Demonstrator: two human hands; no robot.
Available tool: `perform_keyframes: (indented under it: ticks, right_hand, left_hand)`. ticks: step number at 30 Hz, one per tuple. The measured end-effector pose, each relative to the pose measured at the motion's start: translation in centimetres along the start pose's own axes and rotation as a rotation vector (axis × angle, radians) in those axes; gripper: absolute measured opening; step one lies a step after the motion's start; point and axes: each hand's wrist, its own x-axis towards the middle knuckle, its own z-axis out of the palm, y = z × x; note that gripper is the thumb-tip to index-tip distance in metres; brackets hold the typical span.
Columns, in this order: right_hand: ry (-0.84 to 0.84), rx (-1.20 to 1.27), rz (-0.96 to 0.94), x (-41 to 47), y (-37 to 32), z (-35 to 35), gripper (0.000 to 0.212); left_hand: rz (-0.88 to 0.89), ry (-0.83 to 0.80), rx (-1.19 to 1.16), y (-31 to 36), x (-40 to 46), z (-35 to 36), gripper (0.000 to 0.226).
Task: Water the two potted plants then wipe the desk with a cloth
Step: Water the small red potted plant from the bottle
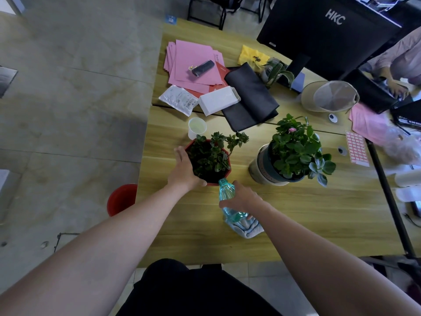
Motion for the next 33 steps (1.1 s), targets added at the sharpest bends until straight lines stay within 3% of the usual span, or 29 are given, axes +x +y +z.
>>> perform_keyframes:
  ticks: [3, 7, 10, 12, 19, 33]
  right_hand:
    - [0.015, -0.003, -0.002, 0.0, 0.2, 0.1, 0.075]
    - [0.031, 0.009, -0.011, -0.1, 0.4, 0.1, 0.072]
    - [0.03, 0.018, -0.012, -0.2, 0.7, 0.1, 0.073]
    - [0.021, 0.031, -0.013, -0.1, 0.8, 0.1, 0.075]
    - [0.019, 0.033, -0.037, 0.3, 1.1, 0.0, 0.078]
    - [0.013, 0.031, -0.055, 1.2, 1.5, 0.0, 0.08]
  left_hand:
    - [-0.077, 0.02, -0.273, -1.4, -0.5, 1.5, 0.134]
    - [-0.094, 0.035, -0.521, -2.5, -0.8, 2.0, 0.096]
    - [-0.064, 0.104, -0.562, -1.8, 0.2, 0.7, 0.046]
    - [-0.082, 0.156, -0.487, -1.0, 1.1, -0.6, 0.029]
    - [-0.124, 0.098, -0.313, -0.4, 3.4, -2.9, 0.041]
    - [-0.144, 0.036, -0.24, 0.1, 4.1, -3.5, 0.026]
